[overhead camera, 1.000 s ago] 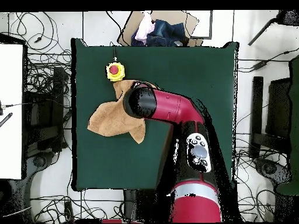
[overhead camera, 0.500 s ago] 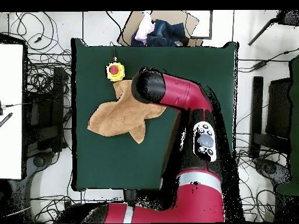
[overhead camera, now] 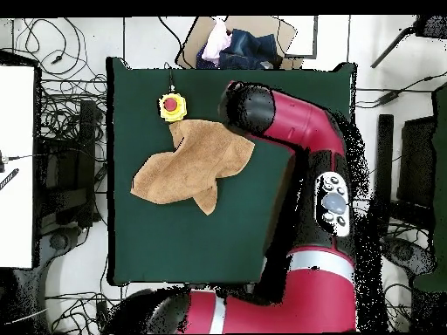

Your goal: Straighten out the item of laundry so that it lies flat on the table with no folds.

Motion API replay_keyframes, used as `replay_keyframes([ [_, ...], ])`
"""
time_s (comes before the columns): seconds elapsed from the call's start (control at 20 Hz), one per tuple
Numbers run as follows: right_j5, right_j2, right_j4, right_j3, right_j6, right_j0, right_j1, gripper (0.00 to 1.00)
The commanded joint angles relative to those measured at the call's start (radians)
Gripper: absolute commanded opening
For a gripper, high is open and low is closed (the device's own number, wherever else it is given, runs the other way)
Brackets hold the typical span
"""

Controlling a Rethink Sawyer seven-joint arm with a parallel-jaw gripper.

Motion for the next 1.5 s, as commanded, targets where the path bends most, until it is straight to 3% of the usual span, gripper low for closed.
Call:
replay_keyframes([
  [0.05,0.143,0.051,-0.009,-0.044,0.020,-0.056,0.017,1.00],
  [1.2,-0.017,0.027,-0.059,-0.034,0.100,-0.004,0.076,1.00],
  [1.5,-0.074,0.027,-0.050,0.013,0.136,0.001,0.081,1.00],
])
